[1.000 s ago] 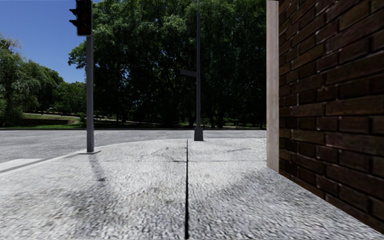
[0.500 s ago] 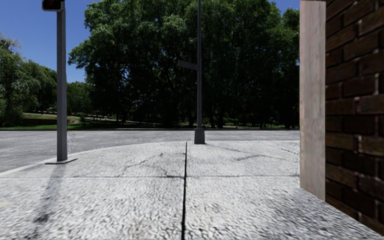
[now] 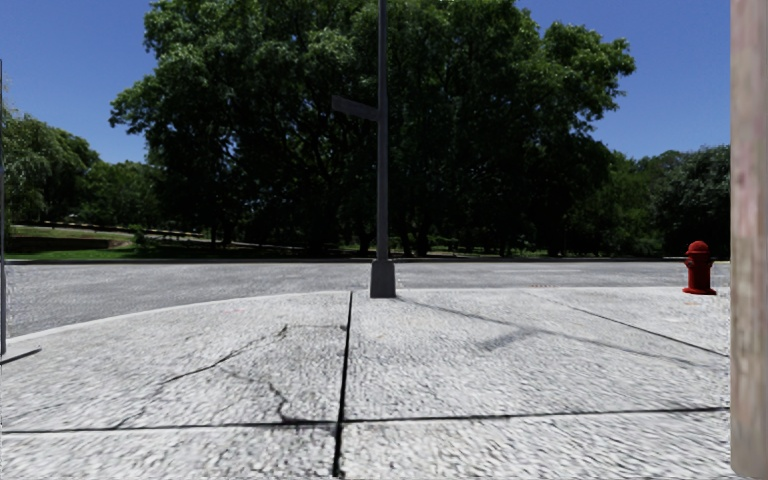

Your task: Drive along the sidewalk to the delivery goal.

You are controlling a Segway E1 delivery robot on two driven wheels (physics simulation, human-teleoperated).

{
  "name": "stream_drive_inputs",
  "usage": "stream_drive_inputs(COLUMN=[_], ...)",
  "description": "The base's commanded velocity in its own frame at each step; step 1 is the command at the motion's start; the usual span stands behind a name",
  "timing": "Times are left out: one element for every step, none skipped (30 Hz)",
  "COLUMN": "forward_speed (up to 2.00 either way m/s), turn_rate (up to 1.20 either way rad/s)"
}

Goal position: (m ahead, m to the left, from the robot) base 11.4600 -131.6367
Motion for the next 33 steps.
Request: stream_drive_inputs(forward_speed=[2.0,2.0,2.0,2.0,2.0,2.0,2.0,2.0,2.0,2.0,2.0,2.0,2.0,2.0,2.0,2.0,2.0,2.0,2.0,2.0,2.0,2.0,2.0,2.0,2.0,2.0,2.0,2.0,2.0,2.0,2.0,2.0,2.0], turn_rate=[-0.52,-0.54,-0.6,-0.6,-0.66,-0.68,-0.68,-0.69,-0.69,-0.69,-0.69,-0.69,-0.69,-0.69,-0.69,-0.69,-0.69,-0.69,-0.69,-0.69,-0.69,-0.69,-0.69,-0.69,-0.69,-0.69,-0.69,-0.69,-0.69,-0.69,-0.69,-0.69,-0.69])
